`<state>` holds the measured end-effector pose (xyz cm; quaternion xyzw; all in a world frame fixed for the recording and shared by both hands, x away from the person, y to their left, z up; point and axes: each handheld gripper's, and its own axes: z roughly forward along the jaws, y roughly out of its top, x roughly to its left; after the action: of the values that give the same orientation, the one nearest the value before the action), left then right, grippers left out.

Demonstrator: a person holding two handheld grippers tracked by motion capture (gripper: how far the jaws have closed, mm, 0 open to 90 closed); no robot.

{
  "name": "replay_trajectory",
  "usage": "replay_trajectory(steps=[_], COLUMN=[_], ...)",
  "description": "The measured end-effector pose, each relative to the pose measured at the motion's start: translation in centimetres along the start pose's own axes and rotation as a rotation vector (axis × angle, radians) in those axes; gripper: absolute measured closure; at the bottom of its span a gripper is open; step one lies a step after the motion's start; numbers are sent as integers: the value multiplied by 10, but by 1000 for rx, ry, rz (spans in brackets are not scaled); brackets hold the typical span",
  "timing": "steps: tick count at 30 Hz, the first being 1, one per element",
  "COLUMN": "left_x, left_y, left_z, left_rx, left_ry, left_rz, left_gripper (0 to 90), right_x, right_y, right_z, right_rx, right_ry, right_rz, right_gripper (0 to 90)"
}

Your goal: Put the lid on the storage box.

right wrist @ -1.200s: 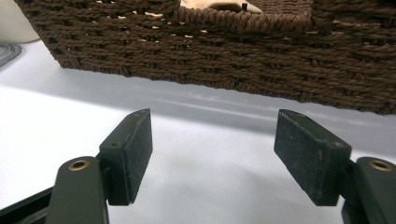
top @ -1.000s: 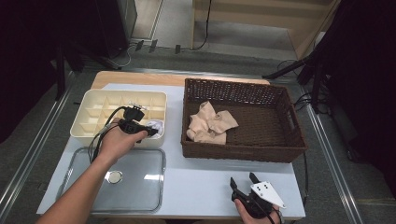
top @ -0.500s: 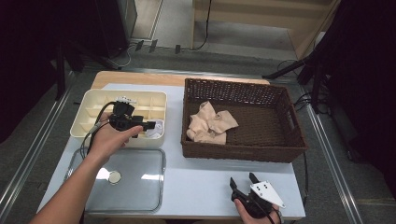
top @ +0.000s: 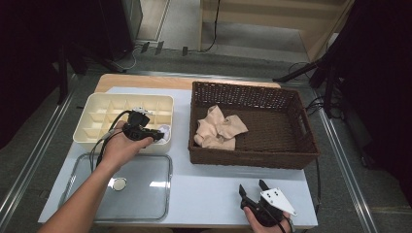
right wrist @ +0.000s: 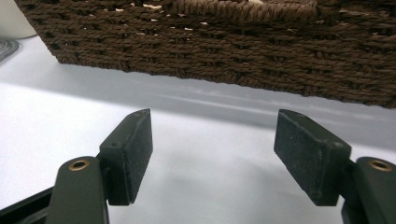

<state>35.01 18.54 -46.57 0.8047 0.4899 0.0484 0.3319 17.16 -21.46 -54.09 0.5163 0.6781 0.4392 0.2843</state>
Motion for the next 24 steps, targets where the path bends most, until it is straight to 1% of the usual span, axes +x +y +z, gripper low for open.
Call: replay_trajectory(steps=[1, 3, 5, 6, 7, 8, 9, 10, 11, 13, 16, 17, 19, 20, 21, 22, 24], left_x=[0, -1, -2, -3, -3, -2, -1, 1, 3, 5, 6, 6, 5, 5, 5, 4, 5], left_y=[1, 4, 6, 5, 4, 3, 0, -1, -3, -8, -14, -17, -22, -24, -26, -29, -33], left_z=[1, 2, 4, 3, 3, 2, 0, -2, -4, -11, -18, -20, -25, -28, -29, -31, -34], left_rx=[14, 51, 57, 49, 36, 22, -9, -19, -43, -79, -118, -143, -187, -208, -226, -252, -283], left_ry=[-4, 11, 19, 23, 26, 18, 12, 6, -4, -13, -5, -5, -35, -35, -25, -1, -9], left_rz=[-6, -1, -11, -9, -7, -7, -16, -22, -35, -31, -13, -17, -19, -11, -4, -3, -8], left_gripper=[792, 794, 792, 787, 778, 764, 742, 715, 688, 651, 569, 547, 508, 489, 453, 403, 338], right_x=[0, 0, 0, 0, -1, -1, -1, -2, -2, -2, -2, -1, -1, -2, -2, -2, -2], right_y=[0, 0, 0, 0, 0, 0, 0, 0, 0, 0, 1, 1, 1, 1, 1, 2, 2], right_z=[0, 0, 0, 0, 0, 0, 0, -1, -1, -1, -2, -2, -2, -2, -2, -2, -3], right_rx=[0, 1, 1, 1, -1, 0, -2, -2, -2, -4, -12, -13, -15, -17, -19, -20, -22], right_ry=[0, 1, 2, 2, 2, 2, 2, 2, 1, 2, 0, 0, -1, -1, -6, -7, -6], right_rz=[0, -3, -3, -1, 0, 3, 3, 4, 7, 9, 7, 7, 8, 6, 7, 8, 16], right_gripper=[286, 286, 286, 285, 286, 285, 285, 285, 285, 285, 285, 284, 283, 282, 281, 280, 277])
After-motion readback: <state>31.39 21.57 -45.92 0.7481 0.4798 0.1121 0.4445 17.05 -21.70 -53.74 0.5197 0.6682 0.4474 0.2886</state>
